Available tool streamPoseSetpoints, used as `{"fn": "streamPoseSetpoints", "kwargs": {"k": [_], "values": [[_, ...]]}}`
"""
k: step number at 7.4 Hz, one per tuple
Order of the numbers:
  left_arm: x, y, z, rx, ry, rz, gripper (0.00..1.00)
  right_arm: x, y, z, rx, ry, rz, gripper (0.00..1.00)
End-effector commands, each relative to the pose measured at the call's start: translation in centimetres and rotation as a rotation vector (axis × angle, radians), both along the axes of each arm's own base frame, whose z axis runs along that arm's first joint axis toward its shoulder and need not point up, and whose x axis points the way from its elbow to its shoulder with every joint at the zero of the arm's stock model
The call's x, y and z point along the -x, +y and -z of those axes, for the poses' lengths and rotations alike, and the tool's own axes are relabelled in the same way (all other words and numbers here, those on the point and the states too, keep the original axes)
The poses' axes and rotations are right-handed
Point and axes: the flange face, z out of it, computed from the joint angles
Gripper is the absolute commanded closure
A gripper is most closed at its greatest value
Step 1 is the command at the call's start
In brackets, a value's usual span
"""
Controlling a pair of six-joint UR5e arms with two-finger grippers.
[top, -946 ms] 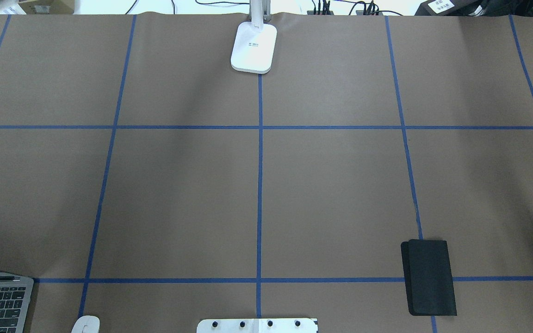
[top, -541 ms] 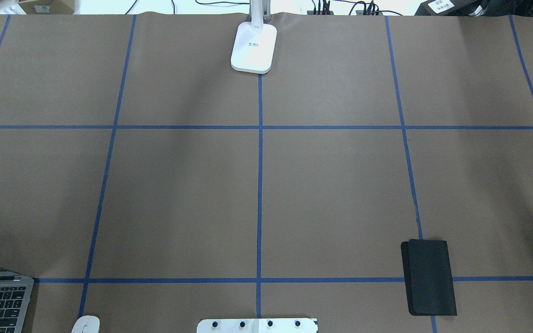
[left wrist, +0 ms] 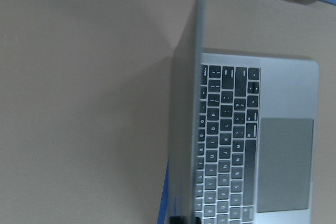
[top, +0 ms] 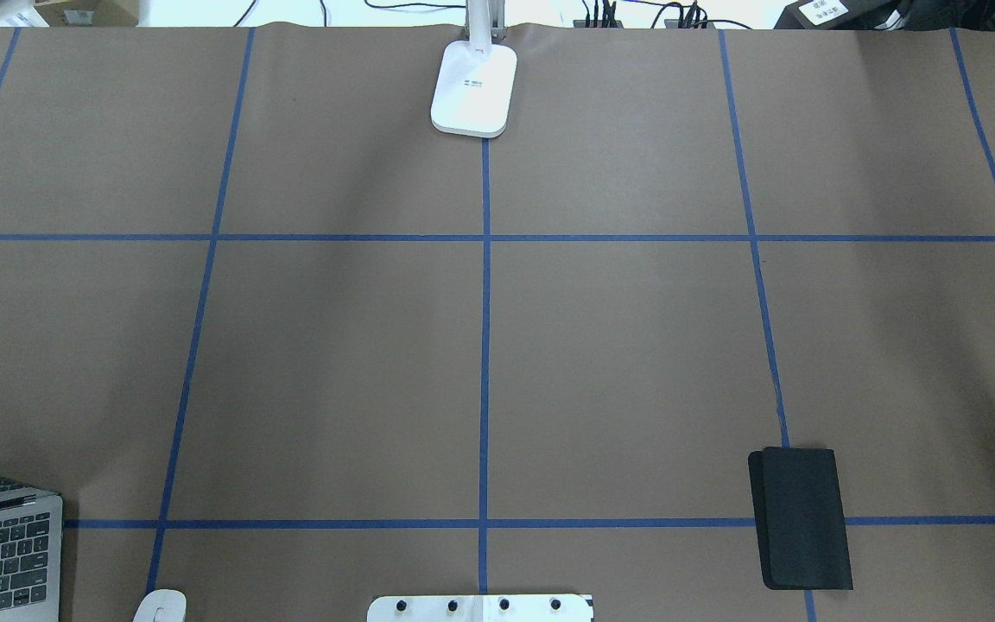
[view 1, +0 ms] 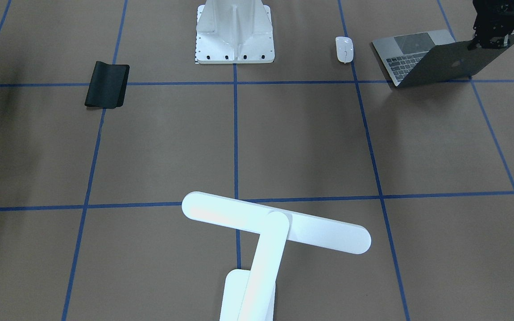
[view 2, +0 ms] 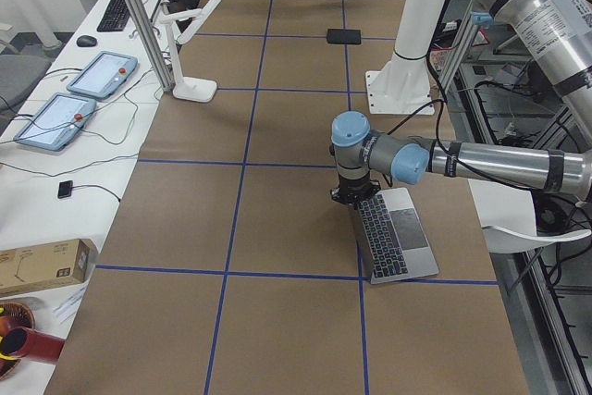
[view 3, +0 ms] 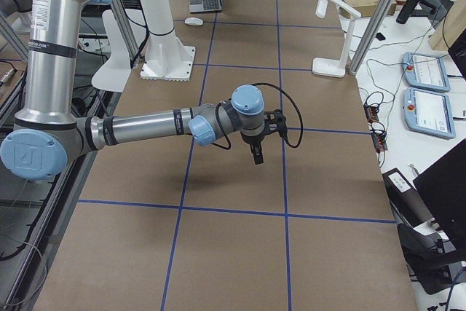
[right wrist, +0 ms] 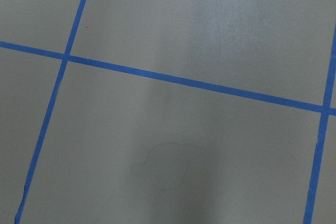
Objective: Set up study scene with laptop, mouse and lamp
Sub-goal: 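Grip the silver laptop with the left gripper and slide it away from the robot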
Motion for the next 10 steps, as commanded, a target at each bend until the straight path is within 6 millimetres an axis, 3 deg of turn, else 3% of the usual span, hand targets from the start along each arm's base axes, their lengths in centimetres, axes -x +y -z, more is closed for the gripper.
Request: {"fn": "streamPoseSetpoints", "kwargs": {"k": [1, 4, 7, 10], "values": [[1.0, -0.4, 0.6, -0.011, 0.012, 0.036, 0.84, 0.0, 0.0, 0.0, 0.000, 0.000, 0.000, 0.00], [3.5, -2.4, 1.7, -0.099, 0.035, 0.097, 0.84, -0.1, 0.3, 0.1, -0.001, 0.000, 0.000, 0.00], [1.5, -7.0, 4.9, -0.167, 0.059, 0.098, 0.84, -0.1, 0.4, 0.3, -0.002, -0.003, -0.001, 0.00], [-2.3, -16.4, 12.0, -0.240, 0.054, 0.102, 0.84, -0.4, 1.0, -0.7, 0.017, 0.005, -0.005, 0.00]]}}
